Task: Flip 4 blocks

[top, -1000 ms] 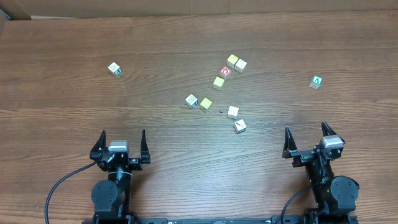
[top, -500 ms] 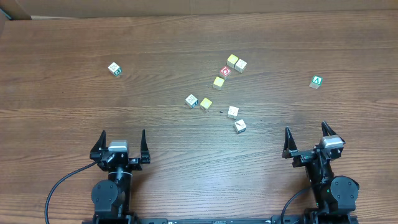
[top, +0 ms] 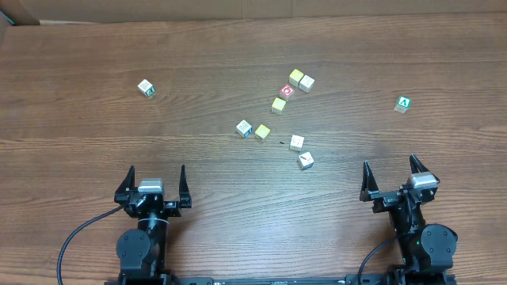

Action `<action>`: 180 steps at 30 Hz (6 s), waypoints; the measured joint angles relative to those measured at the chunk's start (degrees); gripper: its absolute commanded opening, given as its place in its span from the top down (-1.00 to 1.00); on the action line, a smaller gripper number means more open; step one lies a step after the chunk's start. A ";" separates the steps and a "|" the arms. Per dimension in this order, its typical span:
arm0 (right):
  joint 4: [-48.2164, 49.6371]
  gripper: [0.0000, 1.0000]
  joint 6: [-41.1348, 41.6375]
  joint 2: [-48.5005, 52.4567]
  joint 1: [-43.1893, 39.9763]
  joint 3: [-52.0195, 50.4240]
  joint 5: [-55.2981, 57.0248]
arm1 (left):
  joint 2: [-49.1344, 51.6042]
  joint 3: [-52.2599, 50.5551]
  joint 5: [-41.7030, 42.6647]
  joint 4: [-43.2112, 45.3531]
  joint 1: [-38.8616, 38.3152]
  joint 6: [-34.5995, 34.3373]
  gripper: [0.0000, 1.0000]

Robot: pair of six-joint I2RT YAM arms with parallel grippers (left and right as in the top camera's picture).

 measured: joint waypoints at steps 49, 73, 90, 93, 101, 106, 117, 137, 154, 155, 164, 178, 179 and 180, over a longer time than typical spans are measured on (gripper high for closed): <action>-0.81 -1.00 0.02 1.49 0.00 0.68 -12.09 | 4.52 3.41 1.70 -6.27 0.00 2.19 -1.00; -69.72 -1.00 15.10 78.71 1.14 77.66 -31.26 | 80.50 85.11 20.39 -63.01 0.00 -10.71 -0.99; -62.12 -1.00 6.62 94.79 20.48 78.88 -14.99 | 81.24 85.50 28.28 -64.00 0.00 -12.46 -0.99; -60.30 -1.00 6.49 94.79 20.59 78.88 -13.92 | 81.24 85.50 28.28 -64.00 0.00 -12.48 -0.99; -59.56 -0.96 6.16 94.79 20.59 78.88 -10.29 | 81.24 85.50 28.28 -64.22 0.00 -12.48 -1.00; -57.81 -0.66 5.97 94.79 20.87 77.24 -7.19 | 81.24 85.50 28.26 -64.43 0.00 -12.39 -1.00; -45.94 -0.49 7.48 96.61 21.94 65.00 -3.37 | 81.37 85.53 27.36 -65.48 0.00 -10.32 -1.00; -38.93 0.31 6.49 105.46 22.08 64.06 -1.55 | 81.70 85.53 26.34 -66.12 0.00 -10.27 -1.00; -48.17 0.92 12.28 105.00 22.95 66.45 -1.53 | 81.70 85.53 25.90 -66.12 0.00 -10.27 -1.00; -48.43 0.92 12.66 104.83 22.95 66.42 -1.55 | 81.70 85.53 25.90 -66.12 0.00 -10.27 -1.00; -56.35 0.92 22.12 96.24 25.90 66.16 -1.51 | 81.70 85.50 25.90 -66.14 0.00 -10.27 -1.00; -48.41 0.92 46.27 87.93 49.55 50.16 0.15 | 81.70 85.53 25.88 -67.45 0.00 -10.27 -1.00; -48.43 0.92 47.67 87.93 50.25 49.83 0.79 | 81.72 85.53 25.88 -67.63 0.00 -10.27 -0.99; -48.39 0.92 49.16 87.93 50.73 49.57 1.60 | 81.72 85.53 25.88 -67.82 0.00 -10.23 -0.99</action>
